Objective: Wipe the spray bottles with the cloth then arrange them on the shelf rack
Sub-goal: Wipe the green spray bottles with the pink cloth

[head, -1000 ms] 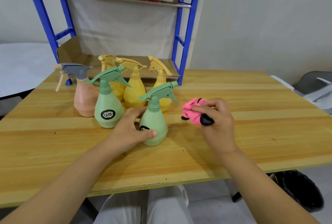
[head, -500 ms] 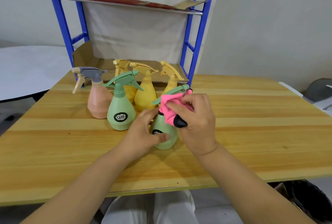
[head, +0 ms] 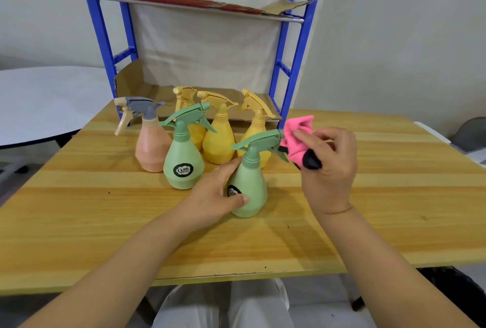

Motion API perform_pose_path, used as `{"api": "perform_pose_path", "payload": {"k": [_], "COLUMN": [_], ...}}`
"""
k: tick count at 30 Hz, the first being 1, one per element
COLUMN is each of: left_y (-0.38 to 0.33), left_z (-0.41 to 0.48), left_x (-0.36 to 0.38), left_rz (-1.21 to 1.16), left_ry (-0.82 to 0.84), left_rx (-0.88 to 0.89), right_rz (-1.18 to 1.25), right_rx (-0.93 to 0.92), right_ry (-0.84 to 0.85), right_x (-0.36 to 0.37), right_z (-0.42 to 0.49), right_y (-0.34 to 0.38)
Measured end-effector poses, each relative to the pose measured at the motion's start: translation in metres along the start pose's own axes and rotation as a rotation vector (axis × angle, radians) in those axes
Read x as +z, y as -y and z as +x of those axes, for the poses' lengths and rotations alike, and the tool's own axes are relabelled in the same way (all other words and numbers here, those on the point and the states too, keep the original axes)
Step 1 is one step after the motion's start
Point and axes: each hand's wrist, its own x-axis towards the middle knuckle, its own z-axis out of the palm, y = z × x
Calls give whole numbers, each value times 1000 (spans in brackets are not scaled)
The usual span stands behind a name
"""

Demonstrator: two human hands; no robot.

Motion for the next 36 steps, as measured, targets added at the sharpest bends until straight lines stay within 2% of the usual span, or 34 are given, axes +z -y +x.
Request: {"api": "perform_pose_path", "payload": {"k": [3, 6, 8, 10, 12, 17, 23, 28, 32, 36], "left_y": [-5, -13, -17, -17, -15, -13, -30, -54, -57, -53], "left_z": [-1, -3, -1, 2, 5, 2, -8, -7, -3, 0], "left_x": [-3, 10, 19, 24, 23, 18, 17, 20, 19, 17], "left_rz": [19, 123, 144, 141, 91, -55, -353, -462, -523, -439], "left_ry": [51, -193, -341, -402, -381, -170, -376, -237, -254, -262], "left_rx": [-33, -20, -7, 15, 22, 23, 116, 233, 214, 197], "right_rz": [142, 241, 287, 318, 324, 237, 234, 242, 248, 229], "right_rx": [165, 300, 300, 264, 202, -4, -9, -102, -61, -11], "right_ry": [-29, 35, 101, 140, 156, 203, 95, 150, 162, 165], "right_x": [-7, -9, -8, -8, -9, -14, -14, 1, 10, 10], "right_z": [-2, -5, -6, -7, -10, -23, -18, -14, -14, -15], "right_y": [-6, -5, 0, 7, 12, 20, 17, 30, 27, 10]}}
